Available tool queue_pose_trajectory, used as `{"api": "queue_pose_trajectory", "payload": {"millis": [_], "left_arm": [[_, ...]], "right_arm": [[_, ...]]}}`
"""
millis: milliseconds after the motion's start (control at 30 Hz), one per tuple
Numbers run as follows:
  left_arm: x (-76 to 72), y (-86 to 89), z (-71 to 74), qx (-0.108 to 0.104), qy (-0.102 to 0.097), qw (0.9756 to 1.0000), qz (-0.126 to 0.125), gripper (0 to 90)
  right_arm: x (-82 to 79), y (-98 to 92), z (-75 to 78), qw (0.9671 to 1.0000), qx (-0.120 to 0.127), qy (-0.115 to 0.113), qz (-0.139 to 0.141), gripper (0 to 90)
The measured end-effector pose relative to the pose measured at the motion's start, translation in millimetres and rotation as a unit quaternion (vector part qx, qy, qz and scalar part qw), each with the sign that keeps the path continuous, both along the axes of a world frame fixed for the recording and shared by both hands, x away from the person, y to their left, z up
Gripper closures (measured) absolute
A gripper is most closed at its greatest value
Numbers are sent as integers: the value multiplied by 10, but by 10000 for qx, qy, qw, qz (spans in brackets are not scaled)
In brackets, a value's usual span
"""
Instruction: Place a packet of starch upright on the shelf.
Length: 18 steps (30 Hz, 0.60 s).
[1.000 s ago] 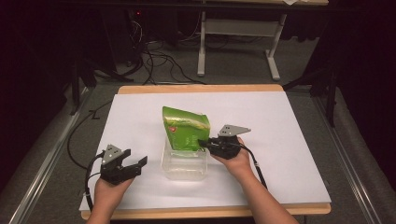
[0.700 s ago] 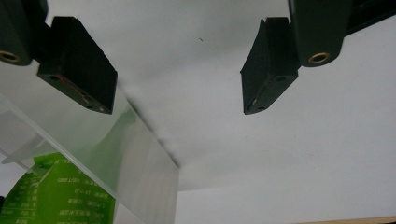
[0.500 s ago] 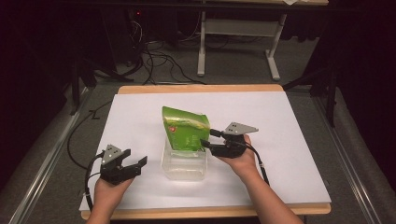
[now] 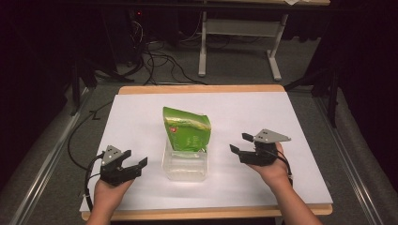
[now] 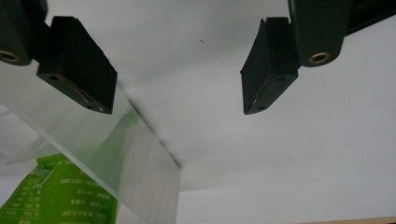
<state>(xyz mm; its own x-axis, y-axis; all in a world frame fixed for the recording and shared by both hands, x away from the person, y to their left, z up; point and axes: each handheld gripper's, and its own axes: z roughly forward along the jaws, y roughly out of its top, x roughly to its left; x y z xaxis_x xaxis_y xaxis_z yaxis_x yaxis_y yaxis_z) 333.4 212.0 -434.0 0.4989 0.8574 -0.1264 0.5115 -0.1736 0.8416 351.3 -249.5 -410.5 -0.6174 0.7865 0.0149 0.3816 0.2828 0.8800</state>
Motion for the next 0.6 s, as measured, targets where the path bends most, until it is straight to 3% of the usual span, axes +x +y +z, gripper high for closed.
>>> {"api": "queue_pose_trajectory", "payload": {"millis": [100,267,367,433,467,600], "left_arm": [[3,-5,-4,18,11,10000,-33,273],[12,-37,-19,96,41,9999,-98,273],[13,-76,-33,163,60,9998,-129,274],[6,-101,-35,189,51,9997,-148,274],[4,-114,-36,202,57,9997,-156,275],[6,-166,-58,300,77,9994,-177,275]], "right_arm": [[-105,-183,1,9998,-64,23,-211,327],[-263,-447,-41,9983,108,74,-570,328],[-379,-567,-165,9973,280,139,-659,335],[-411,-588,-257,9967,99,492,-635,326],[-416,-578,-264,9970,-47,445,-627,328],[-385,-511,-264,9980,-227,266,-529,328]]}}
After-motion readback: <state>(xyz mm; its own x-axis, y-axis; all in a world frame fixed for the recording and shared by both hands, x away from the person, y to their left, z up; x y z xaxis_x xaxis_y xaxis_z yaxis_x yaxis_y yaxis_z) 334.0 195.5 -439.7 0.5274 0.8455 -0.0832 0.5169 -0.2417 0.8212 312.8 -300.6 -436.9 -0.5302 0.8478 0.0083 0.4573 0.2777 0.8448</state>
